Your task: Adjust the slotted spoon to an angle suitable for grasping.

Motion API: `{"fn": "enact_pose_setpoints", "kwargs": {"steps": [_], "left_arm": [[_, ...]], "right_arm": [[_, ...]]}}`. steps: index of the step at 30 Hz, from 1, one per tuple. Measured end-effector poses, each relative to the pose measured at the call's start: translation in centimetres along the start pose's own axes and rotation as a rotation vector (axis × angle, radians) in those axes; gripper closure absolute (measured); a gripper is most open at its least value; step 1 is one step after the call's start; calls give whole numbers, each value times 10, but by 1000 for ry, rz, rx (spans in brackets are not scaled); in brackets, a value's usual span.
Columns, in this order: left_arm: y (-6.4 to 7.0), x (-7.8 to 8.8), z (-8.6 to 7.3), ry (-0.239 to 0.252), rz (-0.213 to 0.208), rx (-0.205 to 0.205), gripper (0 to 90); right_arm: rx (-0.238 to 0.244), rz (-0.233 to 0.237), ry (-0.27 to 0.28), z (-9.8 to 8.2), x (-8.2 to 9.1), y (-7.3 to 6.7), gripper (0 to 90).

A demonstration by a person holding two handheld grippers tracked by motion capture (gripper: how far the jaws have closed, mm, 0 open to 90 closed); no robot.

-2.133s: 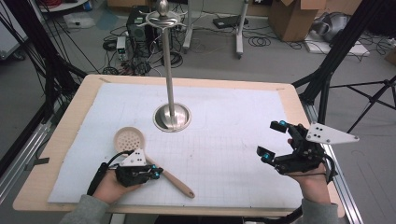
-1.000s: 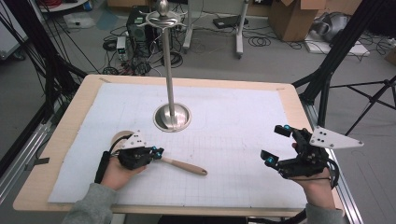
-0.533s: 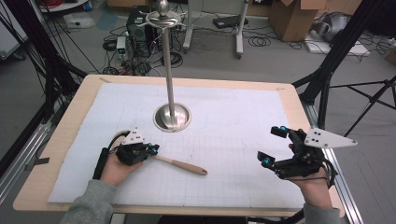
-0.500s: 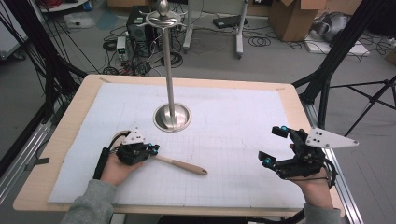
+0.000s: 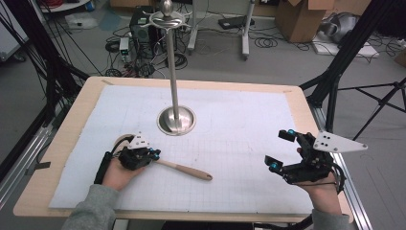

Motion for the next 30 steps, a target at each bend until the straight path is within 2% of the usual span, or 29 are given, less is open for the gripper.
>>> {"fn": "enact_pose_setpoints", "kwargs": {"steps": [4, 14, 17, 30], "left_arm": [[2, 2, -1, -12, 18, 0, 898], [2, 10, -6, -22, 29, 13, 899], [4, 17, -10, -38, 50, 16, 899], [6, 42, -28, -54, 65, 31, 898]], "right_arm": [[-1, 3, 3, 1, 0, 0, 31], [5, 11, -2, 2, -4, 0, 31], [3, 15, 0, 2, -6, 0, 31], [19, 38, 8, 8, -16, -1, 31]]}}
Point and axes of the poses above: each handheld gripper's, and its own axes: x roughly backward along the jaws, z roughly out of its top, y roughly to its right, the point moved 3 cm from there along -x, roughly forward along the jaws, and after that the axes turned 6 degrees about -x, right-handed, at the moved point
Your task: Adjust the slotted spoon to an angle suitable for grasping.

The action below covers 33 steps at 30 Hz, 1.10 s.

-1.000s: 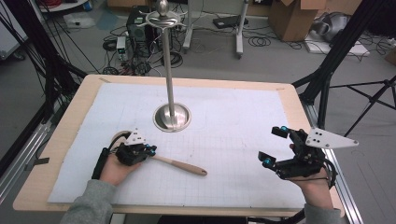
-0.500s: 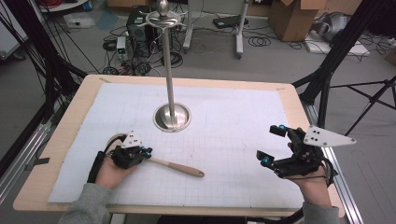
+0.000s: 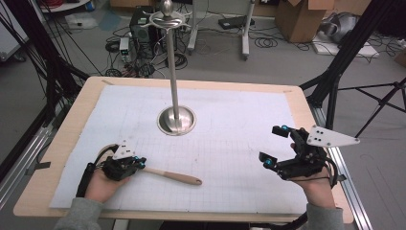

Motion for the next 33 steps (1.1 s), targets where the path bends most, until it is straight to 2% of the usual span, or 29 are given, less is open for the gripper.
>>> {"fn": "enact_pose_setpoints", "kwargs": {"steps": [11, 27, 33], "left_arm": [[-6, 21, -17, -20, 23, 26, 898], [-5, 38, -29, -51, 48, 34, 898], [-6, 39, -29, -34, 37, 46, 898]], "right_arm": [[5, 18, 6, 3, -6, 0, 31], [4, 26, -1, 4, -9, -2, 31], [3, 27, 0, 4, -9, -2, 31]]}}
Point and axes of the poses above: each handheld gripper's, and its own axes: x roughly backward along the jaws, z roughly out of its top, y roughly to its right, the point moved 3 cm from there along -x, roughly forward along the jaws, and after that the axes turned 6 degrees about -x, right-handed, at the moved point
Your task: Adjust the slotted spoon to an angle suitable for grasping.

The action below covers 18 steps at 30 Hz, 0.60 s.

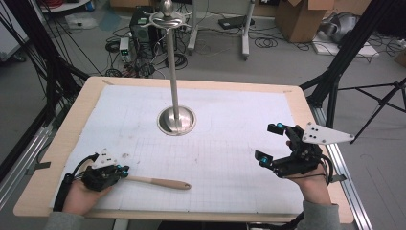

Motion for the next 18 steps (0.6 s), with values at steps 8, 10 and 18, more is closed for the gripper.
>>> {"fn": "enact_pose_setpoints", "kwargs": {"steps": [8, 10, 18], "left_arm": [[12, 3, 14, 106, -77, -22, 898], [19, 2, 17, 116, -109, -40, 898], [47, -9, 30, 124, -221, -103, 898]], "right_arm": [[-4, -6, -3, -1, 1, 2, 31], [-3, -4, -3, -1, 0, 1, 31], [-3, -9, -4, -2, 3, 1, 31]]}}
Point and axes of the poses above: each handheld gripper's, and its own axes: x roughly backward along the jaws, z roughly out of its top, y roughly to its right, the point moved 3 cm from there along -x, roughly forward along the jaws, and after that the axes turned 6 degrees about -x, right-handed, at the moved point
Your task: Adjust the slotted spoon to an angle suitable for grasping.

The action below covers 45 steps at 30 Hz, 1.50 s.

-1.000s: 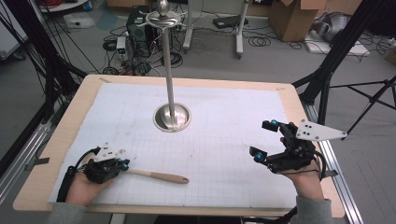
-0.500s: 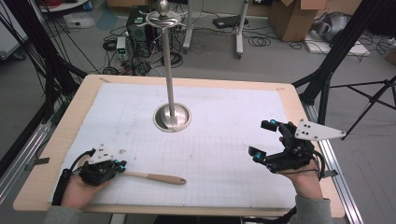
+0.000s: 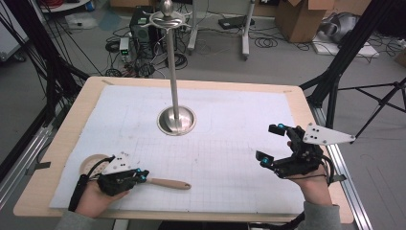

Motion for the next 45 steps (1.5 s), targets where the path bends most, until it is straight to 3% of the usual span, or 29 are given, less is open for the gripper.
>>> {"fn": "enact_pose_setpoints", "kwargs": {"steps": [6, 19, 25, 45], "left_arm": [[11, -9, 4, -7, -60, -33, 898], [27, -28, 11, -31, -133, -69, 898], [25, -35, 12, -39, -125, -71, 898], [4, -52, 18, -34, -38, -45, 898]], "right_arm": [[-7, -4, 2, 0, 3, 0, 31], [-1, -7, -6, -2, 3, 0, 31], [-4, -12, -5, -3, 5, -1, 31], [3, -21, -8, -5, 8, -1, 35]]}}
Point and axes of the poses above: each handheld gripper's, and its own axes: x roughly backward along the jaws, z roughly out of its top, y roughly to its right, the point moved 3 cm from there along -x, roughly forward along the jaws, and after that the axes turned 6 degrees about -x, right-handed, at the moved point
